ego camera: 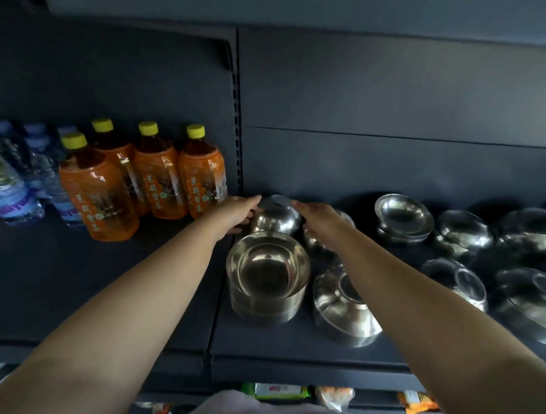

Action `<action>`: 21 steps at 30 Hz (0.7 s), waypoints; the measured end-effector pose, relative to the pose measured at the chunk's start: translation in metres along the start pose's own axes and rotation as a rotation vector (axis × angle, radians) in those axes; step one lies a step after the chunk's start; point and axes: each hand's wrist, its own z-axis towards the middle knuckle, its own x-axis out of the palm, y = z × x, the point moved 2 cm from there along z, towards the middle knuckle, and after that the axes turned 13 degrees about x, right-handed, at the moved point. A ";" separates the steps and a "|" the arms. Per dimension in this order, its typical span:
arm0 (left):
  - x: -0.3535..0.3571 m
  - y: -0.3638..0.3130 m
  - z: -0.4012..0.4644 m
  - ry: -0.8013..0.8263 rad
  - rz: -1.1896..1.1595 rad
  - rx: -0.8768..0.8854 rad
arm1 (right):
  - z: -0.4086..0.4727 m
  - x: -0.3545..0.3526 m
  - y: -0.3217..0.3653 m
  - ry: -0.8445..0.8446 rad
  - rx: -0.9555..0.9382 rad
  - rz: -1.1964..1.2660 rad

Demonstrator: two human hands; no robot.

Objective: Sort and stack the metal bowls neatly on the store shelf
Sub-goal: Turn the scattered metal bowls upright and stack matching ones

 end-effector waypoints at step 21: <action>0.023 0.032 0.029 0.122 0.071 -0.130 | 0.058 0.036 -0.011 0.155 0.112 0.186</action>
